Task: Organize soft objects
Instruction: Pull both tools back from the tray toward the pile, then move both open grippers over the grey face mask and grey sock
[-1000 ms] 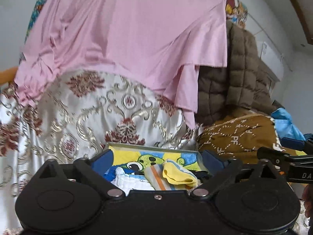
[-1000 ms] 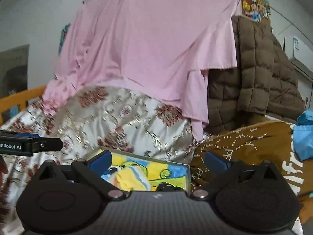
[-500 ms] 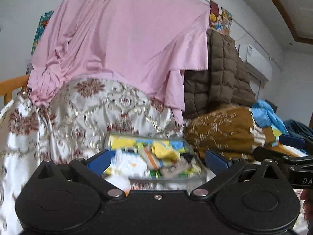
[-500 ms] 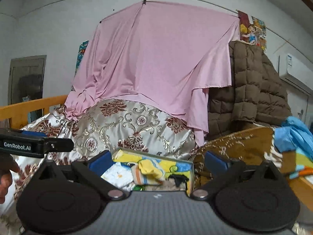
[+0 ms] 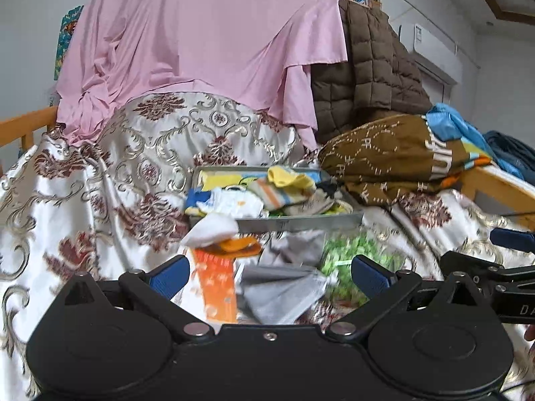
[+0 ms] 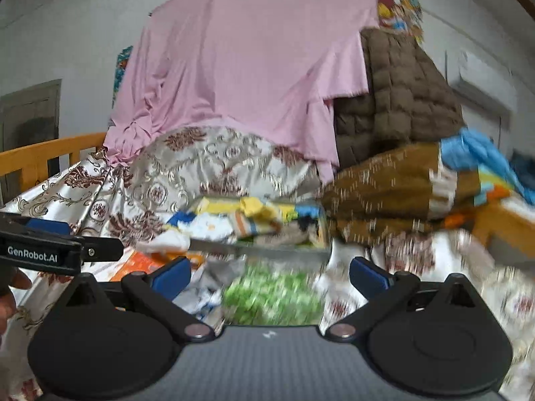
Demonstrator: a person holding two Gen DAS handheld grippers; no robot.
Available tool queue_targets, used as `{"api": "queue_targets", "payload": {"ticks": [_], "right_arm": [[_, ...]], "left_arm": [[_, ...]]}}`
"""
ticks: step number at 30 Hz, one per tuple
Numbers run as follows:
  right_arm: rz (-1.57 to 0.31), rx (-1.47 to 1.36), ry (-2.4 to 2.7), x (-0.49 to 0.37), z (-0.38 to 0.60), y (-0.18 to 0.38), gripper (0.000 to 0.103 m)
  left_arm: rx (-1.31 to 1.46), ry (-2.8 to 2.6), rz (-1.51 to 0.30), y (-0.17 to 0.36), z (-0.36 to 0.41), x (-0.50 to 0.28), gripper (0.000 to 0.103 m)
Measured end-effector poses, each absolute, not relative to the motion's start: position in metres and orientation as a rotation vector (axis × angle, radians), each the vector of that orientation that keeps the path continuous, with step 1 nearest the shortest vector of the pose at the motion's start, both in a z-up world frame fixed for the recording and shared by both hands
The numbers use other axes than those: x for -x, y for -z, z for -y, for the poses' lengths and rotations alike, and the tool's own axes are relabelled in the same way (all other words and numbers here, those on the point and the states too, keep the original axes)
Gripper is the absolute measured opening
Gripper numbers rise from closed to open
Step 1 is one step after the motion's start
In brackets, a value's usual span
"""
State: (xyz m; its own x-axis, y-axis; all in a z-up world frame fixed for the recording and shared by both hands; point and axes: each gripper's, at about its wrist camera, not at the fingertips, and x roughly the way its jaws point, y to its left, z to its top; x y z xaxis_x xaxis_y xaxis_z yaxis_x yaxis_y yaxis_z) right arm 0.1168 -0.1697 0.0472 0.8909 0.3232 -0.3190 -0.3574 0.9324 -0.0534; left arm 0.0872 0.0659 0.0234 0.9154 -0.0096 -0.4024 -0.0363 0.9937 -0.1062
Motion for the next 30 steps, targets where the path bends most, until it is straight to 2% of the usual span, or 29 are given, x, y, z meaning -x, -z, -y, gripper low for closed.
{"api": "queue_targets", "payload": {"ticks": [17, 30], "right_arm": [[-0.516, 0.106, -0.381, -0.111, 0.175, -0.001, 0.103], [-0.579, 0.122, -0.444, -0.112, 0.164, 0.011, 0.103]], "left_arm": [[0.027, -0.073, -0.516, 0.014, -0.067, -0.058, 0.102], [-0.016, -0.098, -0.562, 0.025, -0.069, -0.045, 0.102]]}}
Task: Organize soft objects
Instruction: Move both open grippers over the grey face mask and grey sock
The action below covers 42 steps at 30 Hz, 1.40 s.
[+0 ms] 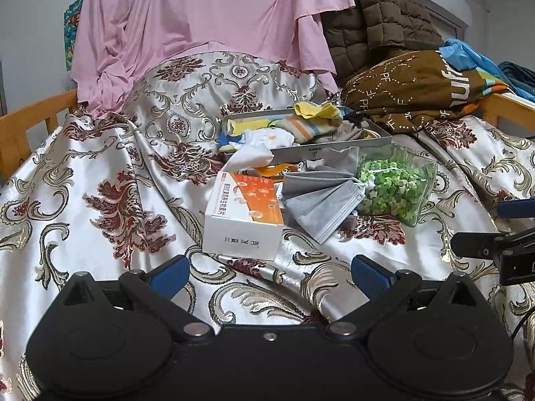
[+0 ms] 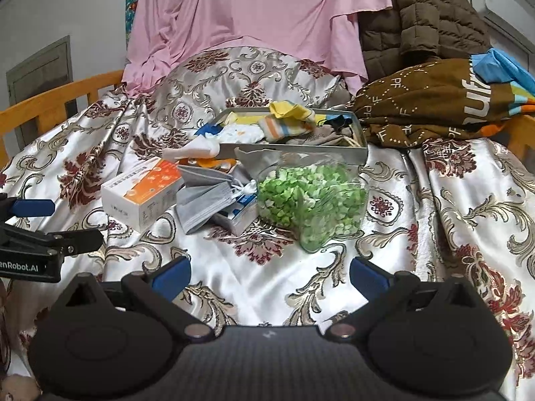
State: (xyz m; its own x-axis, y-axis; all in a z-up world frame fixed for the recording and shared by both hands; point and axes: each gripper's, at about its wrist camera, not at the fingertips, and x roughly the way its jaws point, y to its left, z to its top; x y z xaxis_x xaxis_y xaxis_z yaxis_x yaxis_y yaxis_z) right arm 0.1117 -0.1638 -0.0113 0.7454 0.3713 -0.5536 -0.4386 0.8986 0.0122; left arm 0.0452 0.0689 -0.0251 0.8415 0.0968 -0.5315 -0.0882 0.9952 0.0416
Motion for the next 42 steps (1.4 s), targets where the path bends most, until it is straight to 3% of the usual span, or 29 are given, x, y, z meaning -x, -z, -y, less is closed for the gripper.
{"api": "queue_targets", "payload": {"ticks": [42], "right_arm": [[-0.554, 0.158, -0.582, -0.142, 0.116, 0.020, 0.103]], "left_arm": [[-0.075, -0.113, -0.577, 0.010, -0.122, -0.085, 0.102]]}}
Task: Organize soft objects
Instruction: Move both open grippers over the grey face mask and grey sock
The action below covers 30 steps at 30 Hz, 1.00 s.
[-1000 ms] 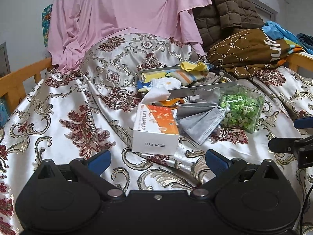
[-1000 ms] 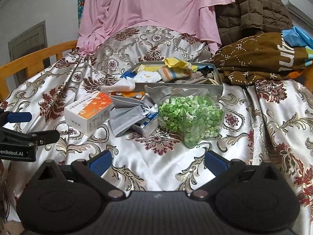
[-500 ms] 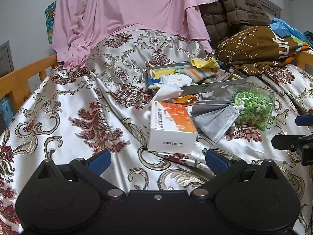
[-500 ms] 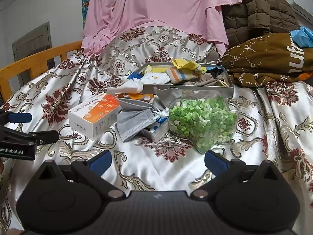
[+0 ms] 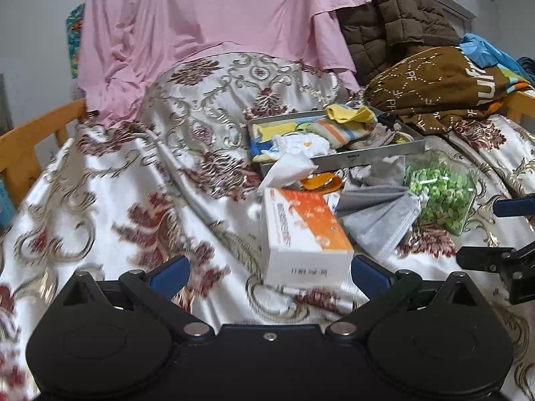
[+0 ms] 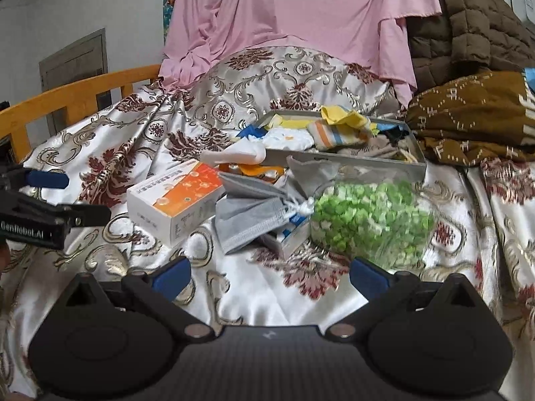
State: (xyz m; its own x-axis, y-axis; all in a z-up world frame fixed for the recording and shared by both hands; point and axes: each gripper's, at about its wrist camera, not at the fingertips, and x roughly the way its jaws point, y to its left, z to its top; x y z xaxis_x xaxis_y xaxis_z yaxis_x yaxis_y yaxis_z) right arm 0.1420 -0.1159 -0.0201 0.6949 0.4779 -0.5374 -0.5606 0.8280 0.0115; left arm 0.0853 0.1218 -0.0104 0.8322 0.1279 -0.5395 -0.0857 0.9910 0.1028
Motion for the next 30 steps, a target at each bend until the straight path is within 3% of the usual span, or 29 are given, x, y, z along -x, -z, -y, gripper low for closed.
{"api": "queue_targets", "payload": {"ticks": [13, 30], "right_arm": [[-0.452, 0.338, -0.636, -0.202, 0.084, 0.004, 0.103], [-0.444, 0.216, -0.542, -0.251, 0.100, 0.009, 0.103]], "left_arm": [[-0.232, 0.066, -0.572, -0.021, -0.136, -0.168, 0.102], [-0.448, 0.362, -0.662, 0.002, -0.097, -0.227, 0.102]]}}
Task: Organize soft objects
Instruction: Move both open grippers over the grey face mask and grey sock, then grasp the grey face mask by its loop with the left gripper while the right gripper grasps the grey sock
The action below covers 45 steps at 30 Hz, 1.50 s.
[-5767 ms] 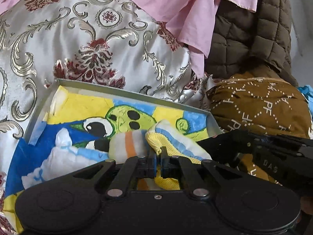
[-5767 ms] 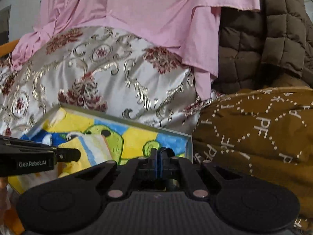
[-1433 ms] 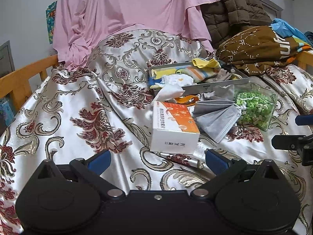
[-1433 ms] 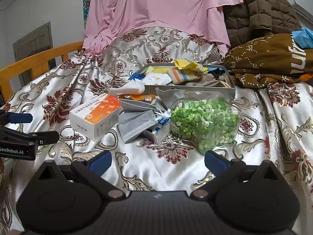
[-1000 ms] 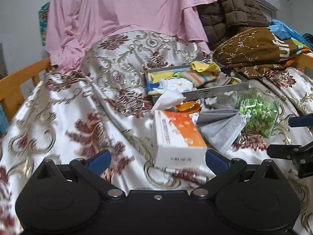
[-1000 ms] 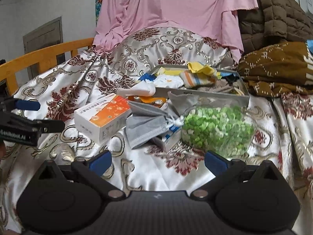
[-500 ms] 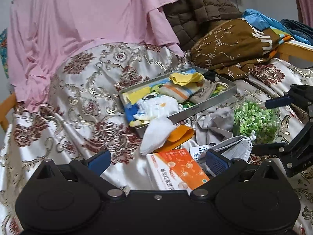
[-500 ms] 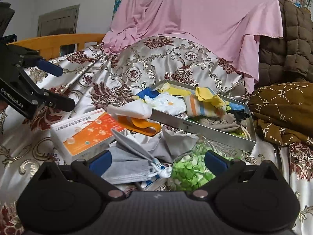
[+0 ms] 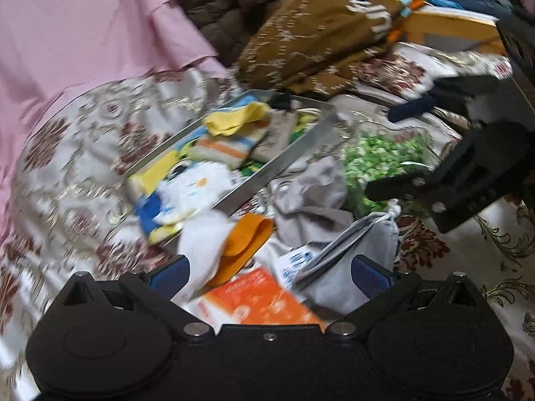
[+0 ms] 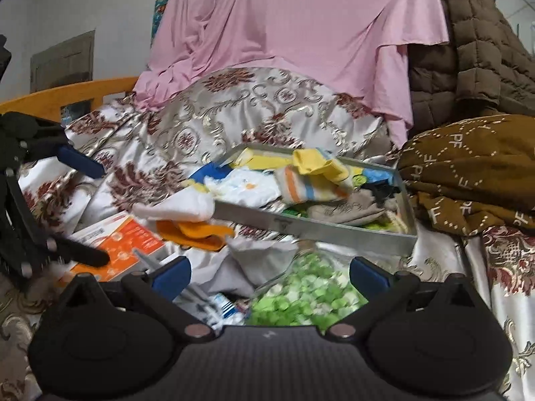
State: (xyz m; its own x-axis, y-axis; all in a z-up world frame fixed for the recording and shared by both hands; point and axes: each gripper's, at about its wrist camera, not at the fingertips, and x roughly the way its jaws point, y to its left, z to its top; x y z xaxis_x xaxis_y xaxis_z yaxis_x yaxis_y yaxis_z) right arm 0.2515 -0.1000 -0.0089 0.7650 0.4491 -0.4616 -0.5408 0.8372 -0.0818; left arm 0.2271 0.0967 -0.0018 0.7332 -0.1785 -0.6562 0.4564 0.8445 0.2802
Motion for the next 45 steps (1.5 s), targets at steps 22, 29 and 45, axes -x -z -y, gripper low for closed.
{"api": "queue_targets", "payload": {"ticks": [22, 29, 45], "right_arm": [[-0.444, 0.325, -0.595, -0.285, 0.063, 0.030, 0.053], [-0.446, 0.333, -0.569, -0.286, 0.063, 0.036, 0.018], [-0.356, 0.281, -0.521, -0.281, 0.081, 0.013, 0.001]], "left_arm": [[-0.501, 0.534, -0.762, 0.028, -0.074, -0.252, 0.065], [-0.515, 0.575, -0.768, 0.033, -0.067, -0.248, 0.019], [-0.273, 0.508, -0.689, 0.004, -0.092, -0.240, 0.003]]}}
